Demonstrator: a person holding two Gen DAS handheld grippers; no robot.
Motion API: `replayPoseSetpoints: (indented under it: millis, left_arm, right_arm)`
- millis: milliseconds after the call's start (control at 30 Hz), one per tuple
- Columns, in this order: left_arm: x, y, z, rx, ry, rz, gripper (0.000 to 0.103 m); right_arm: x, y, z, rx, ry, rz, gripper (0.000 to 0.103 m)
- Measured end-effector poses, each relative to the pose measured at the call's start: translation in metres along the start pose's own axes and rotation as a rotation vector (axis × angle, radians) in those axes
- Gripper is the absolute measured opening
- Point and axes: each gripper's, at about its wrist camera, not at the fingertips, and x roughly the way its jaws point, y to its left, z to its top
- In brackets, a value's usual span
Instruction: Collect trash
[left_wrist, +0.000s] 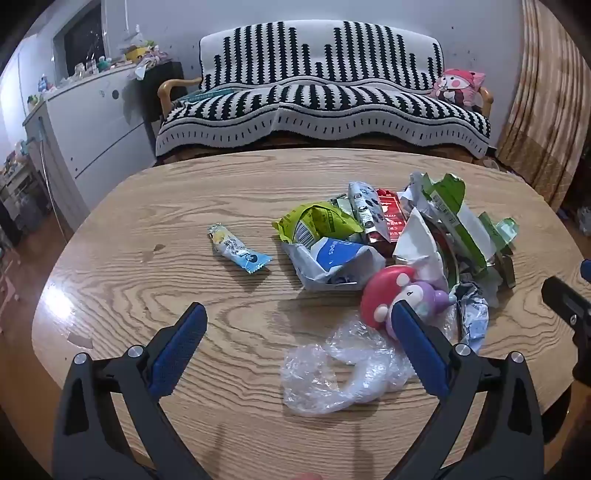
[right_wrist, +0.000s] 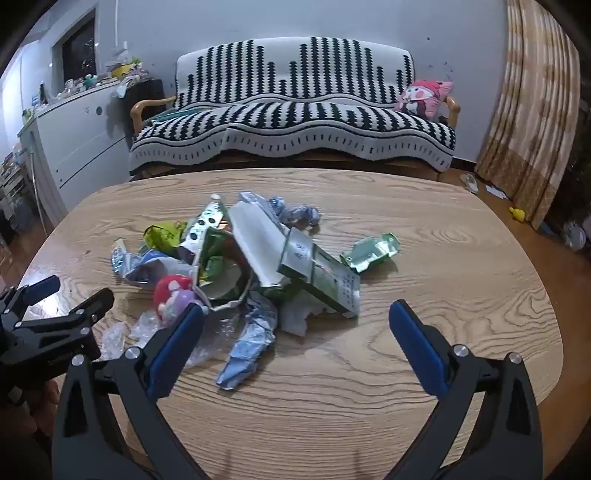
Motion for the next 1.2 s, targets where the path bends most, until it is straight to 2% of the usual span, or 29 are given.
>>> replayPoseSetpoints:
  millis: [67,233,367,633,1200]
  left_arm:
    - [0.000,-0.001,0.000,0.010,0.000,0.005,0.097]
    - [0.002,-0.003,-0.002,-0.004,0.000,0.007,0.097]
    - [-0.003,0.000,-0.003,-0.009,-0.008,-0.007,0.097]
    - [-0.004,0.002,-0.001,-0.001,-0.016,-0.013,0.097]
    - [-0.006,0.001,-0.001,0.009,-0.023,-0.010,0.097]
  right_arm:
    - [-0.001,-0.001,-0.001,-0.007,-0.015,-0.014,0.097]
    - [0.004,0.001,0.001,0.018,0.010,-0.031,0.097]
    - [-0.006,0.007,-0.003,0.018,0.007,-0.024,0.097]
    - [0.000,0.004,-0.005,-0.018,0.001,0.013,0.097]
    - [0.001,0.005,-0.004,-0.017,0.001,0.013,0.097]
